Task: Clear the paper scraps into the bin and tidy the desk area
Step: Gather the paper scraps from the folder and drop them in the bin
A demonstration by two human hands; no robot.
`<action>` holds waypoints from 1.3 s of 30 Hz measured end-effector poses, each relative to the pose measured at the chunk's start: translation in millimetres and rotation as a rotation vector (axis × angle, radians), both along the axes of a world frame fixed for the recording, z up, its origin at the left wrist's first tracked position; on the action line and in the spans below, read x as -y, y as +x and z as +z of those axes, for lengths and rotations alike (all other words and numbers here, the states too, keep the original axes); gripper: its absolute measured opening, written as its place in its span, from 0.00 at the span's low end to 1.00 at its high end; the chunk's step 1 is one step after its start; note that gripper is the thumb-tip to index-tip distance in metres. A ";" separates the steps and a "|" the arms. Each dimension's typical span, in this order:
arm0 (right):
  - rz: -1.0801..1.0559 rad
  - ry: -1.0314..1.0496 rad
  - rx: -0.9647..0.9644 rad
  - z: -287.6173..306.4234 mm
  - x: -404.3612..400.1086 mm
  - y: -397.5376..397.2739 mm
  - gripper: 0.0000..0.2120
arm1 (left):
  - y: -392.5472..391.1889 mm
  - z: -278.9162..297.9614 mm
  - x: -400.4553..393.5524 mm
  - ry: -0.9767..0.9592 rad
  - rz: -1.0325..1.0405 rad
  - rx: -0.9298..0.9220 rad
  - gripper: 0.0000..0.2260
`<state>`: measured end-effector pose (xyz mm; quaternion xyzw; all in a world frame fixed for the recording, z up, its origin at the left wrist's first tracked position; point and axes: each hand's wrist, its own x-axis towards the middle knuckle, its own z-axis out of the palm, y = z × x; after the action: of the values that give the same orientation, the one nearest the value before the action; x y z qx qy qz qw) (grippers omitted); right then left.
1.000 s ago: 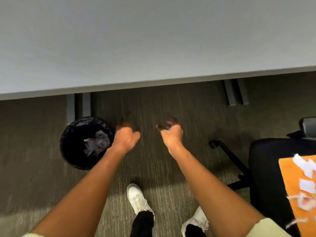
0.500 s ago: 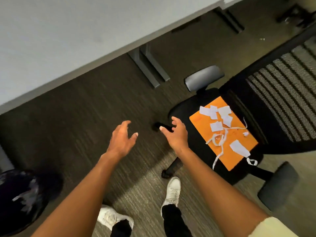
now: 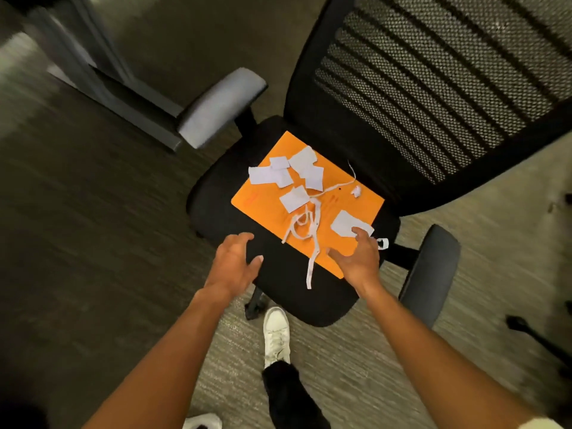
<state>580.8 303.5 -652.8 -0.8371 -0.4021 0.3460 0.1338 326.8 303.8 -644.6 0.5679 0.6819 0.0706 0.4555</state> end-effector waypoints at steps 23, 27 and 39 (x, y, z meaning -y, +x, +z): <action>0.145 -0.105 0.148 -89.6 -44.6 78.0 0.19 | 147.3 -88.5 -28.9 0.180 -0.455 -0.351 0.22; 0.187 -0.050 0.084 -95.3 -46.4 72.4 0.10 | 142.2 -98.0 -34.5 0.213 -0.451 -0.332 0.19; -0.149 0.146 -0.147 -85.7 -82.1 83.8 0.08 | 106.0 -85.8 -55.7 0.237 -0.140 -0.073 0.10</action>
<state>664.6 385.5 -738.5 -0.8250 -0.3522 0.3654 0.2488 432.8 359.5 -730.3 0.6661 0.6437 0.0978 0.3638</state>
